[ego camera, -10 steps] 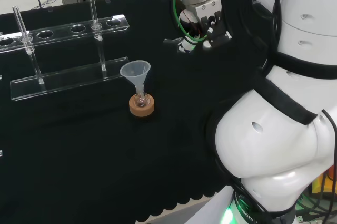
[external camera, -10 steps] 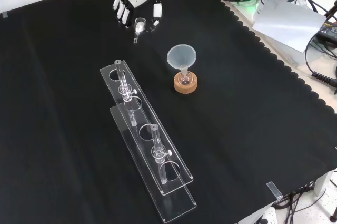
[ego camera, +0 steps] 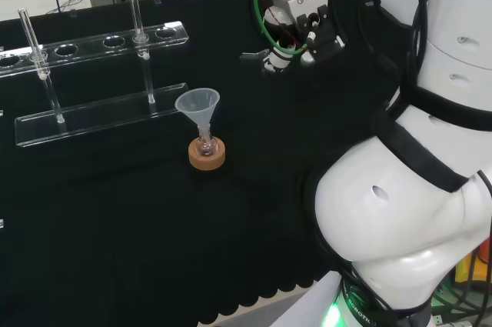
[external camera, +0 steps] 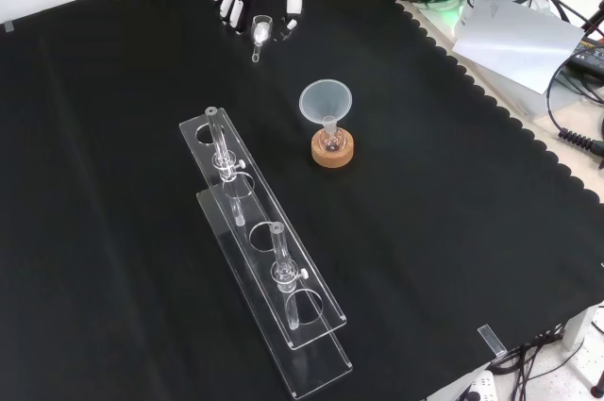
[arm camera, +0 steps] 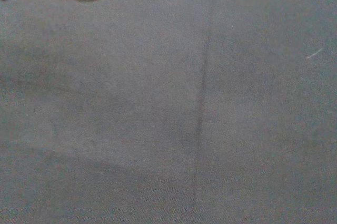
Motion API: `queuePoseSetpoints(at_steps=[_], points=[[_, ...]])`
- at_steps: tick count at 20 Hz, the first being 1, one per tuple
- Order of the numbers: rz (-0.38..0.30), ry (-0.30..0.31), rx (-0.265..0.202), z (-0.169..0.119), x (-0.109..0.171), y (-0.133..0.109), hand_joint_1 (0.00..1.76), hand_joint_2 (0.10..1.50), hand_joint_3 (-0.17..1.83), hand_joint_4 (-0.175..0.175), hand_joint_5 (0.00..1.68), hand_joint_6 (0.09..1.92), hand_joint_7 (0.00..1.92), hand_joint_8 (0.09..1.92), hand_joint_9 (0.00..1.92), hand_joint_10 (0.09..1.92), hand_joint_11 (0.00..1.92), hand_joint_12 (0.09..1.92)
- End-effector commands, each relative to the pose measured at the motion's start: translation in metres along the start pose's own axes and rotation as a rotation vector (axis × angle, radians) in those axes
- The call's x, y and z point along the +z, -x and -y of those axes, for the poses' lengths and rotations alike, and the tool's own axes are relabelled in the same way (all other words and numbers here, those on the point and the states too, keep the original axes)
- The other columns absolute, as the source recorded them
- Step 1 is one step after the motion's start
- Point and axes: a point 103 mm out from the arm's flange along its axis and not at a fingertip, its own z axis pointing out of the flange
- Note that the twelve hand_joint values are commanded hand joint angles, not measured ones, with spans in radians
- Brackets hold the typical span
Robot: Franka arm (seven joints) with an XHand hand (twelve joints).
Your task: Pour all the NaCl from the weighing funnel into the round-bottom flask.
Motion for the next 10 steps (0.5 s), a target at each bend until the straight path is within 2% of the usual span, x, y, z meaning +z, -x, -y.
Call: queuePoseSetpoints(at_steps=[1, 6, 10], points=[[0.035, -0.041, -0.065, 0.032, -0.016, -0.022, 1.1, 0.64, 0.81, 0.175, 1.15, 0.96, 0.76, 0.62, 1.07, 0.39, 0.75, 1.14], [0.063, -0.074, -0.105, 0.042, -0.022, -0.041, 1.1, 0.64, 0.81, 0.175, 1.15, 0.96, 0.76, 0.61, 1.08, 0.39, 0.75, 1.14], [0.086, -0.092, -0.12, 0.049, -0.027, -0.051, 1.1, 0.64, 0.81, 0.175, 1.15, 0.96, 0.77, 0.61, 1.08, 0.39, 0.75, 1.14]])
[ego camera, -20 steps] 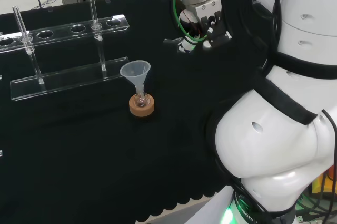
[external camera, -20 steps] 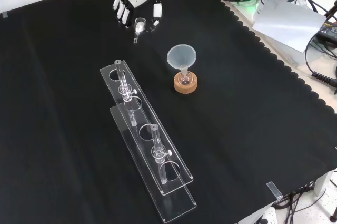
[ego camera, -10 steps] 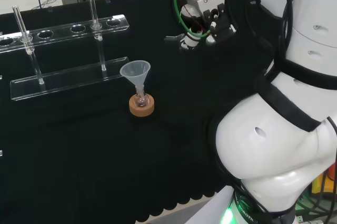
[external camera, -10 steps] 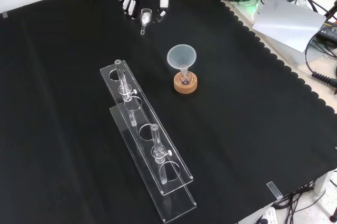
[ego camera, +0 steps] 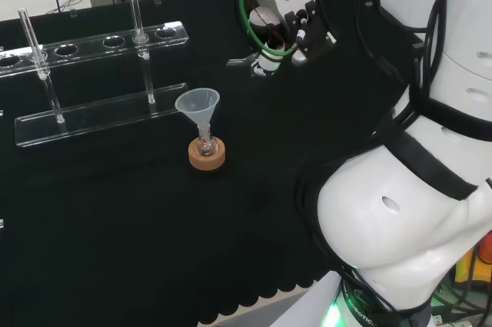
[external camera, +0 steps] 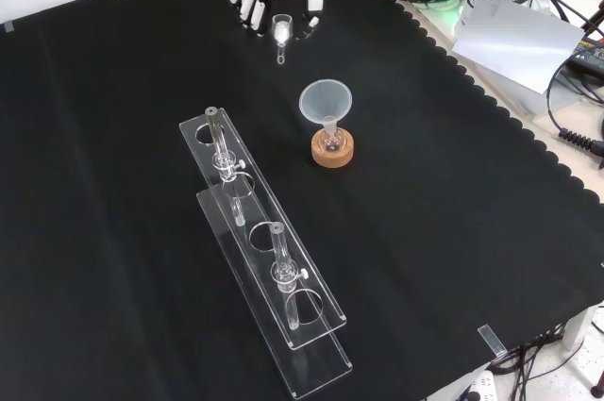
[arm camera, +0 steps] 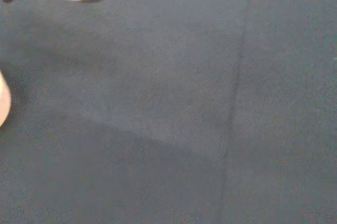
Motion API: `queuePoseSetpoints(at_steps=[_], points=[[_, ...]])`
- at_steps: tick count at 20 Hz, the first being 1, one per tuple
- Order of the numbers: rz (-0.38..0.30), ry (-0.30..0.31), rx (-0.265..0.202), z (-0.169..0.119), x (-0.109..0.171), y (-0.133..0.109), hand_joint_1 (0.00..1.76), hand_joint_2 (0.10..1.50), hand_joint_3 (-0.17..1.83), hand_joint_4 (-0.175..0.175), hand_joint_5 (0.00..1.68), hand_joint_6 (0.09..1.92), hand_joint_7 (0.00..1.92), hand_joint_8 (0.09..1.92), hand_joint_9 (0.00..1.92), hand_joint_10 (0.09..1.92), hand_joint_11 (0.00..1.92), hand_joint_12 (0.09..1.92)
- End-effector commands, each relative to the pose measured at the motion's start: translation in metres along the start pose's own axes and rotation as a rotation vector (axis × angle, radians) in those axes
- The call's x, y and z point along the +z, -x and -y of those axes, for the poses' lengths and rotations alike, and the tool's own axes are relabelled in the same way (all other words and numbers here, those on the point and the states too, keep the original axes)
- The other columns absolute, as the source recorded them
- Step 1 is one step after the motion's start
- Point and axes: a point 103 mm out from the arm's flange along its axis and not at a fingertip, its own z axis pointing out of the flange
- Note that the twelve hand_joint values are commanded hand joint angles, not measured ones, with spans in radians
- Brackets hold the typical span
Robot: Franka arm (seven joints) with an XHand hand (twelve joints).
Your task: Pour all the NaCl from the weighing funnel into the round-bottom flask.
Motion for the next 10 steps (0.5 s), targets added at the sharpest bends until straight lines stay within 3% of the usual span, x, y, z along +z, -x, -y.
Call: queuePoseSetpoints(at_steps=[1, 10], points=[[0.05, -0.053, -0.045, 0.023, -0.01, -0.023, 1.1, 0.64, 0.81, 0.175, 1.15, 0.96, 0.77, 0.61, 1.08, 0.39, 0.75, 1.14], [0.112, -0.07, -0.074, 0.037, -0.019, -0.043, 1.1, 0.63, 0.81, 0.175, 1.15, 0.95, 0.77, 0.61, 1.09, 0.38, 0.75, 1.14]])
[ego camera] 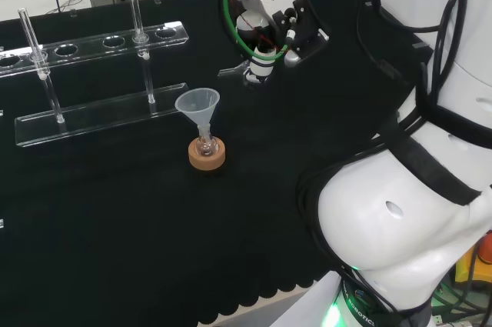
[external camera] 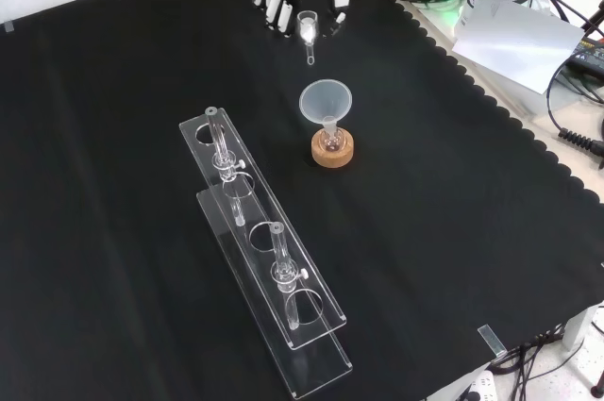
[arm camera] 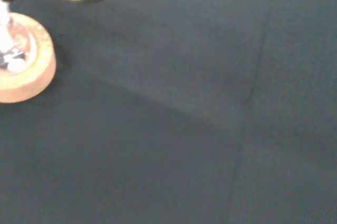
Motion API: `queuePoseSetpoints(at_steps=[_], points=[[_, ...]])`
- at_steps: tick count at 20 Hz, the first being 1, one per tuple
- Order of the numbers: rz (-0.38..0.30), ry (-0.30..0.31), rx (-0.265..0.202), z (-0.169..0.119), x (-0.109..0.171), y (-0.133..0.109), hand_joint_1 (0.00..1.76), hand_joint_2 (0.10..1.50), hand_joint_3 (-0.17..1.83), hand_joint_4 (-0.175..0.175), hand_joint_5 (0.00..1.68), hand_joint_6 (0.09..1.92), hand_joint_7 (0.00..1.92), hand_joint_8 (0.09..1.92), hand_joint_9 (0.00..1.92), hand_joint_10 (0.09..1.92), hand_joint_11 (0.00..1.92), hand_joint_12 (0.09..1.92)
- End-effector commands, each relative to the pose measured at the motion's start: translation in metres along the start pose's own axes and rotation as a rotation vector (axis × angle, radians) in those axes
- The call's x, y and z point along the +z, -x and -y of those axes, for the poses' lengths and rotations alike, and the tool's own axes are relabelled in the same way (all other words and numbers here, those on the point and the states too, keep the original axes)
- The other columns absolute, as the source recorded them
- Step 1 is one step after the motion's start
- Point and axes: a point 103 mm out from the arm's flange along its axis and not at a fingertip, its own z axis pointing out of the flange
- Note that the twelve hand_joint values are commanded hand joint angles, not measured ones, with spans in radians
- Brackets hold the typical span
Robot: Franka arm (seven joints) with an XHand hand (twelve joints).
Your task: Pour all the NaCl from the weighing funnel into the round-bottom flask.
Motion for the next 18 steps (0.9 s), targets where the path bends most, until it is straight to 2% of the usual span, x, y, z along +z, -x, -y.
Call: queuePoseSetpoints(at_steps=[1, 9, 18], points=[[0.055, -0.016, -0.02, 0.009, -0.005, -0.016, 1.1, 0.63, 0.81, 0.175, 1.15, 0.95, 0.77, 0.61, 1.09, 0.38, 0.75, 1.14], [0.144, -0.039, -0.023, 0.008, -0.01, -0.025, 1.1, 0.63, 0.81, 0.175, 1.16, 0.95, 0.77, 0.6, 1.09, 0.38, 0.75, 1.14], [0.193, -0.07, -0.022, -0.001, -0.017, -0.025, 1.1, 0.63, 0.82, 0.175, 1.16, 0.95, 0.77, 0.6, 1.1, 0.37, 0.76, 1.14]])
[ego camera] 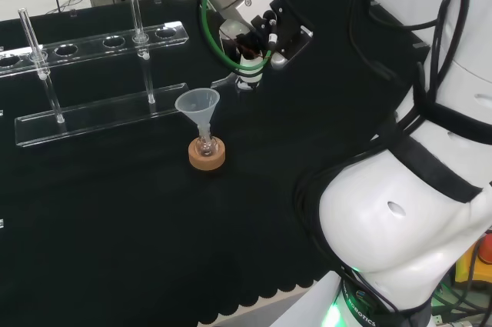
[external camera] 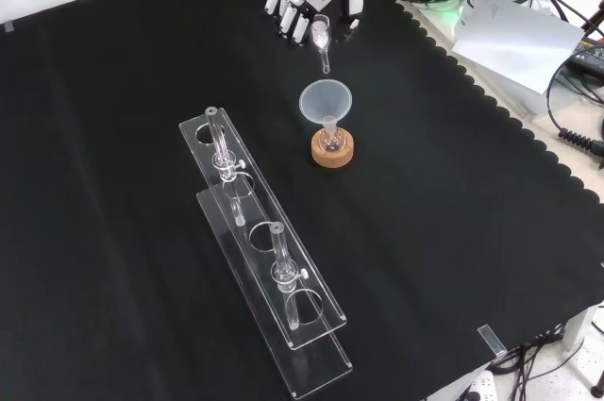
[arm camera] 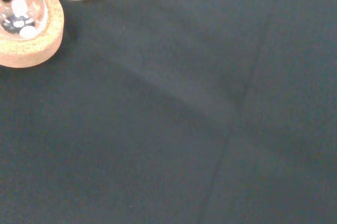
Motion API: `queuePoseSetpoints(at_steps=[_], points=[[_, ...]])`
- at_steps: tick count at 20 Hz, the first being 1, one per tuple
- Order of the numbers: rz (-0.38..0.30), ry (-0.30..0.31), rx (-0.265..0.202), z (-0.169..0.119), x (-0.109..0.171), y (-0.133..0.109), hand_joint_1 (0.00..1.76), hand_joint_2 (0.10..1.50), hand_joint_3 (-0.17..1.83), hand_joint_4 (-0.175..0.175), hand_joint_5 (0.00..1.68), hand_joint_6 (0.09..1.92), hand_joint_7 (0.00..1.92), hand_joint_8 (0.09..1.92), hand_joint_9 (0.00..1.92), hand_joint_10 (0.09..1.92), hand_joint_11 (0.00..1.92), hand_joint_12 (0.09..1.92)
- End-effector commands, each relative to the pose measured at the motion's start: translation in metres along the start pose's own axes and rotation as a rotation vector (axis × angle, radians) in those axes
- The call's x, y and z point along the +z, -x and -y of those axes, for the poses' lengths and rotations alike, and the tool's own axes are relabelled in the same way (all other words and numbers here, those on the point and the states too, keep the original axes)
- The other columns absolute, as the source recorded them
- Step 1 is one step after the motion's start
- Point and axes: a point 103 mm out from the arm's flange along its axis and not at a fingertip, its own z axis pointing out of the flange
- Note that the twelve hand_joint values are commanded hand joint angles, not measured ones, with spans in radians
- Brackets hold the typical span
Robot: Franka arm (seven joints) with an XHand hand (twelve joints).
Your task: Pour all the NaCl from the weighing funnel into the round-bottom flask.
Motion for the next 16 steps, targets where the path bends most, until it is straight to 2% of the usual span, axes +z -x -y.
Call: queuePoseSetpoints(at_steps=[1, 8, 16], points=[[0.044, -0.019, 0.0, -0.004, -0.006, -0.0005, 1.1, 0.63, 0.82, 0.175, 1.16, 0.95, 0.77, 0.6, 1.1, 0.37, 0.76, 1.14], [0.095, -0.058, -0.004, -0.0087, -0.0102, -0.0064, 1.1, 0.63, 0.82, 0.175, 1.16, 0.95, 0.77, 0.6, 1.1, 0.37, 0.76, 1.14], [0.147, -0.074, 0.0, -0.0076, -0.0135, -0.009, 1.1, 0.63, 0.82, 0.175, 1.16, 0.95, 0.77, 0.59, 1.1, 0.37, 0.75, 1.13]])
